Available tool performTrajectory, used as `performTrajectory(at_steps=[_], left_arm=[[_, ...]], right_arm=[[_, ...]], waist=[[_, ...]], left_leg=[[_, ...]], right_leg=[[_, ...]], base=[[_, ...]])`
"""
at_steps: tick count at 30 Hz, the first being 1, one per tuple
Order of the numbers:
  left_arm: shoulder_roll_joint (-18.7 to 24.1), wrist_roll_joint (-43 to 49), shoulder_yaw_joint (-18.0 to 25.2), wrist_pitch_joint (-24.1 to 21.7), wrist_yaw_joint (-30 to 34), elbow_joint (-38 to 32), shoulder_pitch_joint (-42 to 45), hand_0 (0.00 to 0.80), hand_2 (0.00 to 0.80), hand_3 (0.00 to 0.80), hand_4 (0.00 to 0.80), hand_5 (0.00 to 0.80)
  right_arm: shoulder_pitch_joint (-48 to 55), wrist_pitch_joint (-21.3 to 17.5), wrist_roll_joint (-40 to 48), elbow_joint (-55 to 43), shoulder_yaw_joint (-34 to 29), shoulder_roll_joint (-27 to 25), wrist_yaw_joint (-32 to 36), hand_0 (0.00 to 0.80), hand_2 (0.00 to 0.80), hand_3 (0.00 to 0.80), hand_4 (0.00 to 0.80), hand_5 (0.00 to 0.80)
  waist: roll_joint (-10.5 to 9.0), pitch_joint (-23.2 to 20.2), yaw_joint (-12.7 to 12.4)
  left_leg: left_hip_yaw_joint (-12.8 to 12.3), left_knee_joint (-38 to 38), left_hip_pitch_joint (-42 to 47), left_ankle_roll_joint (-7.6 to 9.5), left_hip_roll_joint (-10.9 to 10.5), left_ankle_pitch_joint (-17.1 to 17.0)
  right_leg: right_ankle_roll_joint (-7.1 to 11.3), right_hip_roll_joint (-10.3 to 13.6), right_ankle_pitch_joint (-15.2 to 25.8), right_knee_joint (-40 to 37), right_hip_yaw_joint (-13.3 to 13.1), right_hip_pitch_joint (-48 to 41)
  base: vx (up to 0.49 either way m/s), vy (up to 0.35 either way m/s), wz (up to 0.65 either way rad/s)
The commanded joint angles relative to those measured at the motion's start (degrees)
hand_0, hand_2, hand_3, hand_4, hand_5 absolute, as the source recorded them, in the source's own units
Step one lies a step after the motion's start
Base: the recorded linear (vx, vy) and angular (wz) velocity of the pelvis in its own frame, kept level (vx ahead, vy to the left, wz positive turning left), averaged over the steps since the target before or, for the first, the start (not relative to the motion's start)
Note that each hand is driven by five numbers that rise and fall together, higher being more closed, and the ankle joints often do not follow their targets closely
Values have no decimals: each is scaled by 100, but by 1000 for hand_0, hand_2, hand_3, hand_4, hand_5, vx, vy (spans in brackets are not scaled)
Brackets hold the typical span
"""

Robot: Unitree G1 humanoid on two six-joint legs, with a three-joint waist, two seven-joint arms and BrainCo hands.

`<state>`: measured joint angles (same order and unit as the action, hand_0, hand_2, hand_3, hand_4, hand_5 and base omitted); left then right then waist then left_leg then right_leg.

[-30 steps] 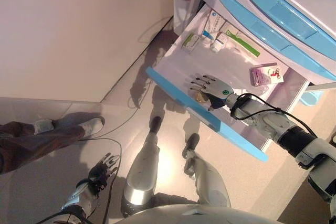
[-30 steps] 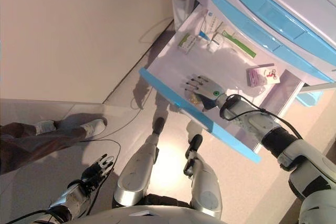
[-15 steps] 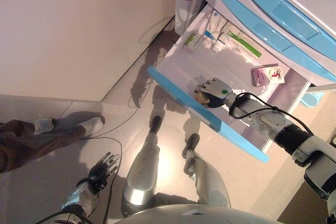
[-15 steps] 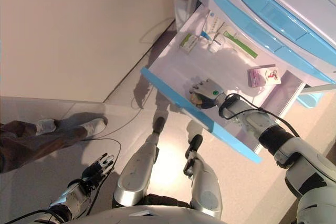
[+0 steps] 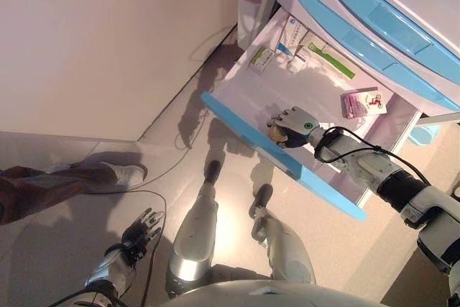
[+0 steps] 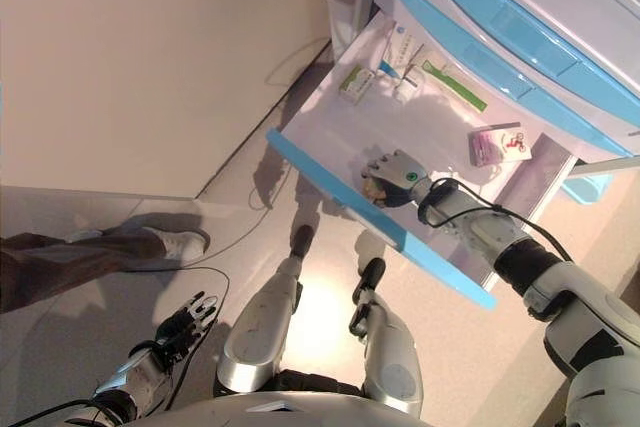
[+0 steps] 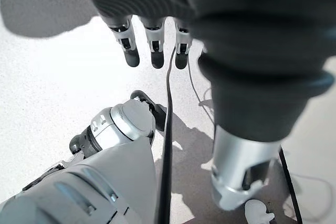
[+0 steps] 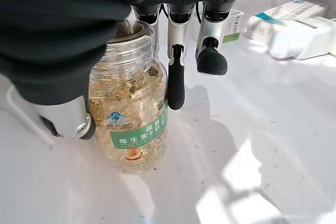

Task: Open the drawer and pick up the medicine

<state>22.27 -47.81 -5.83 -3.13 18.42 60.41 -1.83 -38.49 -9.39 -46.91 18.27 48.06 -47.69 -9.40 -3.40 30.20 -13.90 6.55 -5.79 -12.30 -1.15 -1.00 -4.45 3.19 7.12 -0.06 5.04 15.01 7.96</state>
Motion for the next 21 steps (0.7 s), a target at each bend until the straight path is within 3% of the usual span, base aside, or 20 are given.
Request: performTrajectory(at_steps=[1, 14, 21], left_arm=[[-4, -14, 22, -88, 64, 119, 372, 0, 0, 0, 0, 0], [-166, 182, 481, -12, -15, 72, 776, 0, 0, 0, 0, 0], [-293, 247, 702, 14, -76, 167, 968, 0, 0, 0, 0, 0]], right_arm=[[-32, -47, 142, -1049, -80, -419, 84, 800, 800, 800, 800, 800], [559, -642, 685, -3760, -1753, -1606, 1221, 800, 800, 800, 800, 800], [888, -1048, 2079, -4783, -3014, -2008, 1828, 800, 800, 800, 800, 800]], waist=[[-167, -444, 131], [-348, -981, 480], [-412, -1323, 634]], left_leg=[[-84, -446, -208, 49, -38, 770], [-412, -30, 294, 14, 130, 750], [-527, 112, 519, -28, 224, 773]], right_leg=[[341, 56, 145, 71, -102, 105], [403, -19, 137, -133, -349, -171], [415, -63, 115, -224, -475, -304]], base=[[11, 1, -10], [24, 7, -13], [47, 2, -16]])
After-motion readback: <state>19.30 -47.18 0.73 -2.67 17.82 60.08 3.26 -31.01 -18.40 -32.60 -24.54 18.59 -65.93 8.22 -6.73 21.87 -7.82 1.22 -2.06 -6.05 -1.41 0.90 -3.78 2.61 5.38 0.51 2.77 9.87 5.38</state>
